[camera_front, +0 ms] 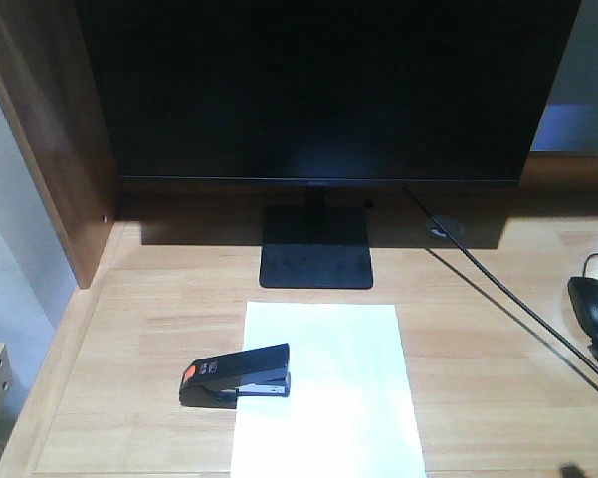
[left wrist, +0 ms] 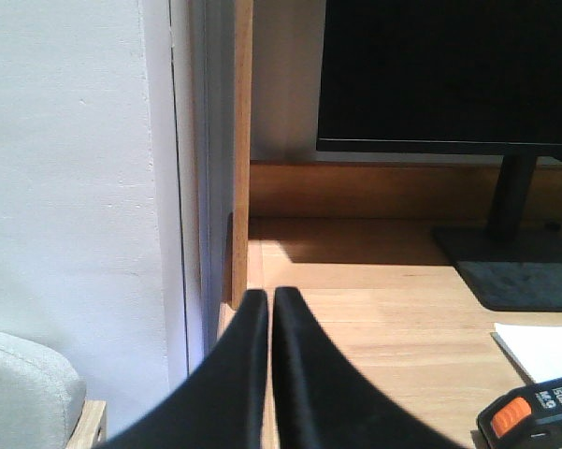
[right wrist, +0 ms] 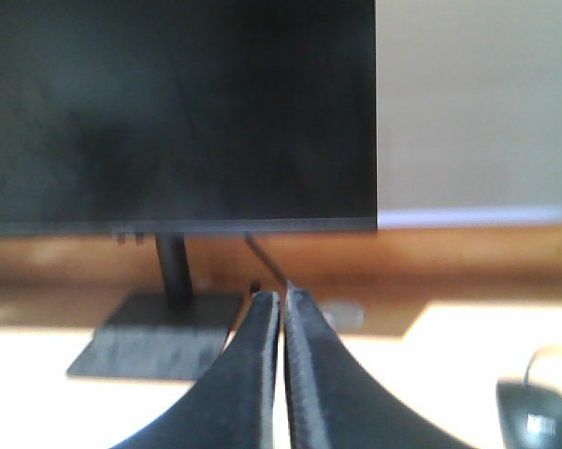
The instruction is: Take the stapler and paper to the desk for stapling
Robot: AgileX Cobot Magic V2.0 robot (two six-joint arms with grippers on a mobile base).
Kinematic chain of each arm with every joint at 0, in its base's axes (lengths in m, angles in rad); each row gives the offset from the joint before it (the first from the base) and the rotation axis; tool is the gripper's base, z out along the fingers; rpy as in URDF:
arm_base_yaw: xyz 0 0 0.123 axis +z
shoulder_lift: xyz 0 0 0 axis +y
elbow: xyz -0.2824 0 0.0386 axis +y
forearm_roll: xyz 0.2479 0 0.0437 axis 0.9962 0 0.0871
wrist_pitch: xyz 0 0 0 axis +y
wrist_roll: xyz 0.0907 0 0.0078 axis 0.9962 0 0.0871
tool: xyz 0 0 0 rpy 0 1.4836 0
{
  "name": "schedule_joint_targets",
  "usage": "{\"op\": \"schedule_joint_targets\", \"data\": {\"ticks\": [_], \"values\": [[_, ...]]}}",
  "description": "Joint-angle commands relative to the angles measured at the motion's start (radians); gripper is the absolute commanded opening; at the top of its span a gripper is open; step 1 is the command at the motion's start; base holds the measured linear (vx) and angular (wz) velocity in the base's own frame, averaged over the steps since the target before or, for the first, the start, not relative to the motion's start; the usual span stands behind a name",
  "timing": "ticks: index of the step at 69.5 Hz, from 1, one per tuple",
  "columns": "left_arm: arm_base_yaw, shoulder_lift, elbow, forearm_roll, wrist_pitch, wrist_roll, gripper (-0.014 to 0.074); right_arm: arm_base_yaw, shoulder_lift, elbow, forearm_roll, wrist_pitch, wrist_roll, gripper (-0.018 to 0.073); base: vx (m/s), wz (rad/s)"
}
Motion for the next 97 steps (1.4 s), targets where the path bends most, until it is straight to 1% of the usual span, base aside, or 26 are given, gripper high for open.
{"op": "schedule_joint_targets", "data": {"ticks": [1,3,4,5,6,9,10,13,16,19,21,23,25,30,34,36,41,46,51,56,62,65,97], "values": [[0.004,-0.016,0.011,-0.012,-0.069,-0.009,-0.0006,-0.001,0.009,-0.028,0.338,-0.04,-0.36,-0.0006,0.0,0.0],[0.004,-0.016,0.011,-0.012,-0.069,-0.009,-0.0006,-0.001,0.009,-0.028,0.438,-0.04,-0.467,-0.0006,0.0,0.0],[0.004,-0.016,0.011,-0.012,-0.069,-0.009,-0.0006,-0.001,0.009,-0.028,0.463,-0.04,-0.521,-0.0006,0.0,0.0],[0.004,-0.016,0.011,-0.012,-0.069,-0.009,-0.0006,-0.001,0.009,-0.028,0.536,-0.041,-0.6,-0.0006,0.0,0.0],[0.004,-0.016,0.011,-0.012,-0.069,-0.009,-0.0006,-0.001,0.009,-0.028,0.588,-0.042,-0.626,-0.0006,0.0,0.0],[0.004,-0.016,0.011,-0.012,-0.069,-0.009,-0.0006,-0.001,0.009,-0.028,0.717,-0.047,-0.772,-0.0006,0.0,0.0],[0.004,-0.016,0.011,-0.012,-0.069,-0.009,-0.0006,-0.001,0.009,-0.028,0.753,-0.052,-0.836,-0.0006,0.0,0.0],[0.004,-0.016,0.011,-0.012,-0.069,-0.009,-0.0006,-0.004,0.009,-0.028,0.842,-0.062,-0.932,-0.0006,0.0,0.0],[0.004,-0.016,0.011,-0.012,-0.069,-0.009,-0.0006,-0.018,0.009,-0.028,0.869,-0.072,-0.972,-0.0006,0.0,0.0],[0.004,-0.016,0.011,-0.012,-0.069,-0.009,-0.0006,-0.04,0.009,-0.028,0.858,-0.072,-0.959,-0.0006,0.0,0.0],[0.004,-0.016,0.011,-0.012,-0.069,-0.009,-0.0006,-0.059,0.009,-0.028,0.832,-0.071,-0.93,-0.0006,0.0,0.0],[0.004,-0.016,0.011,-0.012,-0.069,-0.009,-0.0006,-0.084,0.009,-0.028,0.802,-0.067,-0.889,-0.0006,0.0,0.0],[0.004,-0.016,0.011,-0.012,-0.069,-0.009,-0.0006,-0.104,0.009,-0.028,0.766,-0.062,-0.826,-0.0006,0.0,0.0],[0.004,-0.016,0.011,-0.012,-0.069,-0.009,-0.0006,-0.152,0.008,-0.028,0.653,-0.045,-0.691,-0.0006,0.0,0.0],[0.004,-0.016,0.011,-0.012,-0.069,-0.009,-0.0006,-0.174,0.0,-0.028,0.58,-0.031,-0.631,-0.0006,0.0,0.0],[0.004,-0.016,0.011,-0.012,-0.069,-0.009,-0.0006,-0.18,-0.01,-0.028,0.562,-0.024,-0.619,-0.0006,0.0,0.0],[0.004,-0.016,0.011,-0.012,-0.069,-0.009,-0.0006,-0.187,-0.039,-0.027,0.549,-0.004,-0.631,-0.0006,0.0,0.0],[0.004,-0.016,0.011,-0.012,-0.069,-0.009,-0.0006,-0.187,-0.073,-0.004,0.555,-0.009,-0.668,-0.0006,0.0,0.0],[0.004,-0.016,0.011,-0.012,-0.069,-0.009,-0.0006,-0.187,-0.107,0.04,0.577,-0.03,-0.689,-0.0006,0.0,0.0],[0.004,-0.016,0.011,-0.012,-0.069,-0.009,-0.0006,-0.187,-0.142,0.1,0.588,-0.057,-0.689,-0.0006,0.0,0.0],[0.004,-0.016,0.011,-0.012,-0.069,-0.009,-0.0006,-0.187,-0.187,0.175,0.623,-0.108,-0.688,-0.0006,0.0,0.0],[0.004,-0.016,0.011,-0.012,-0.069,-0.009,-0.0006,-0.188,-0.204,0.168,0.632,-0.053,-0.688,-0.0006,0.0,0.0],[0.004,-0.016,0.011,-0.012,-0.062,-0.009,-0.0006,-0.187,-0.202,0.17,0.625,-0.05,-0.697,-0.0006,0.0,0.0]]}}
